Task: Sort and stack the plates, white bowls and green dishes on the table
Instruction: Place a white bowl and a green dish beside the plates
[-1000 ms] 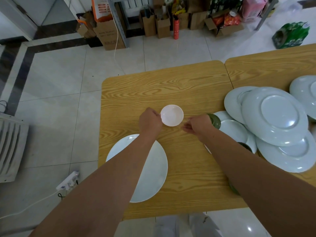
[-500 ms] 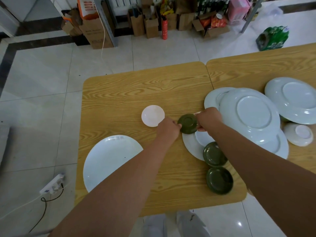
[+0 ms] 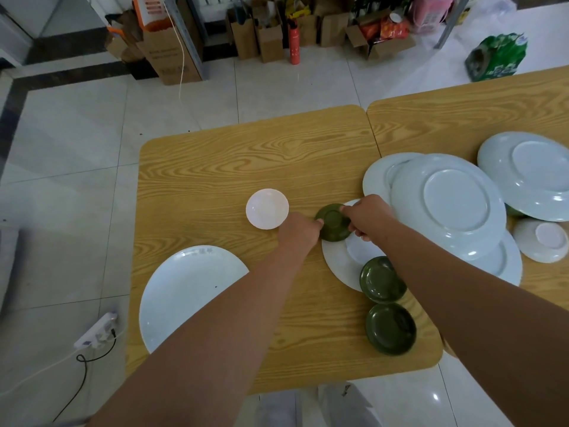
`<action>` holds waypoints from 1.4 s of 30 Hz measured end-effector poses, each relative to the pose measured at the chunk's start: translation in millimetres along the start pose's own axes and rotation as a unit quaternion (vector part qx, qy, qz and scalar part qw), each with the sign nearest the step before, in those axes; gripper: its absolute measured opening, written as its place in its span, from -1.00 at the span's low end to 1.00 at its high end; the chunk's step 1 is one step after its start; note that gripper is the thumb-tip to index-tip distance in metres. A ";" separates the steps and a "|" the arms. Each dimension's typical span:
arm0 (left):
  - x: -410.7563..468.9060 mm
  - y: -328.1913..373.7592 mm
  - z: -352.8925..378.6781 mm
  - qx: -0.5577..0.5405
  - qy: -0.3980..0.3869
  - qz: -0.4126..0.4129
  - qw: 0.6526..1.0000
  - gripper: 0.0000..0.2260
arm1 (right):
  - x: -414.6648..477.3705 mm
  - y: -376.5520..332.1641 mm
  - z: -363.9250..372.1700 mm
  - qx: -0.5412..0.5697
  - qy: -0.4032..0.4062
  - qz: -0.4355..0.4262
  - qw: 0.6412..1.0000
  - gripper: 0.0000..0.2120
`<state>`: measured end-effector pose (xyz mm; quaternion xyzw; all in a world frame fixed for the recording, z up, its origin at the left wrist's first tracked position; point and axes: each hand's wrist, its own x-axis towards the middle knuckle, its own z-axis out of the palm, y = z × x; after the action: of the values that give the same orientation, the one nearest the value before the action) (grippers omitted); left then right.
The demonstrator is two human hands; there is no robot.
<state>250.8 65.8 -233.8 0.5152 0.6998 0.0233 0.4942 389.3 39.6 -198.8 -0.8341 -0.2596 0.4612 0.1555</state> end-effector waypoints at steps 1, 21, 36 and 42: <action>-0.1 0.4 0.3 0.000 -0.004 0.004 1.000 -0.65 | 0.9 -0.3 0.3 0.000 0.000 0.000 1.000 -0.76; -42.3 18.1 -47.9 -0.342 -0.003 -0.071 0.937 -0.78 | -45.8 -30.2 2.5 0.114 0.031 -0.041 0.992 -0.76; -53.4 -65.4 -116.8 -0.135 0.081 0.019 0.987 -0.81 | -71.7 -4.8 86.3 0.036 0.012 -0.046 0.998 -0.82; -49.2 -81.2 -119.9 -0.127 0.073 0.025 0.989 -0.83 | -70.2 6.1 110.5 0.008 0.001 -0.015 1.000 -0.93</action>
<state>107.3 48.3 -183.8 0.4623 0.7122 0.1621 0.5027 266.3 -3.6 -211.6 -0.8295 -0.2685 0.4595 0.1694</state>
